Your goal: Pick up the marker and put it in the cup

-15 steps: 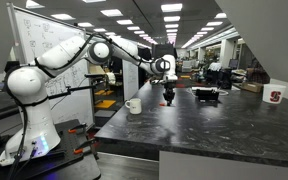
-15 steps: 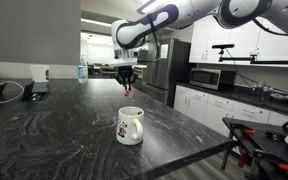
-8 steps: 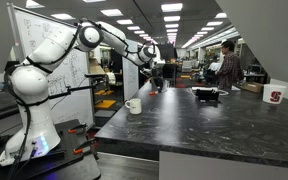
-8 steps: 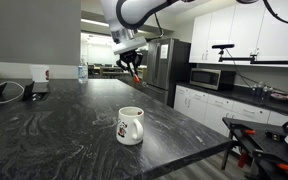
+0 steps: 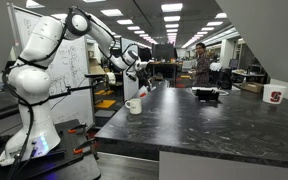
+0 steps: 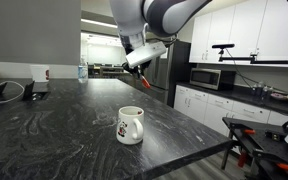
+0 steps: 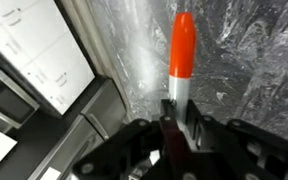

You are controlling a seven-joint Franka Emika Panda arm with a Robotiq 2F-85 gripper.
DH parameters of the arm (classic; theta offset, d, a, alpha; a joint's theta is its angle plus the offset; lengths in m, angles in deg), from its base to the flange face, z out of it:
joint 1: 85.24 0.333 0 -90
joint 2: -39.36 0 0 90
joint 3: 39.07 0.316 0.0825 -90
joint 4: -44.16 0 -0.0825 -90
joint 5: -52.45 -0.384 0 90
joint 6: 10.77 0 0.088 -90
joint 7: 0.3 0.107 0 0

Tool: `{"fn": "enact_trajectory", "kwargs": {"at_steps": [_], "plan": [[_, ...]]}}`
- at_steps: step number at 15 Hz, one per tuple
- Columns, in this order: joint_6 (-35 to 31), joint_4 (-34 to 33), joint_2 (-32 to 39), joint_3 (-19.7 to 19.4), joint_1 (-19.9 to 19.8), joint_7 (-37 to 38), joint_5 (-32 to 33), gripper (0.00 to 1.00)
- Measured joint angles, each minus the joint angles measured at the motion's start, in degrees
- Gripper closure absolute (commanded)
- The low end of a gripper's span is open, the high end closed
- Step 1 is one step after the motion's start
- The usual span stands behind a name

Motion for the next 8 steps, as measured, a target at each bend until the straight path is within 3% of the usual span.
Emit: {"fn": "enact_trajectory", "kwargs": {"at_steps": [4,8], "plan": [[-10.0,10.7,-4.2,3.6,0.6,15.3,11.7,0.95],[-15.4,14.7,-6.4,6.6,-0.4,24.1,18.1,0.95]]}}
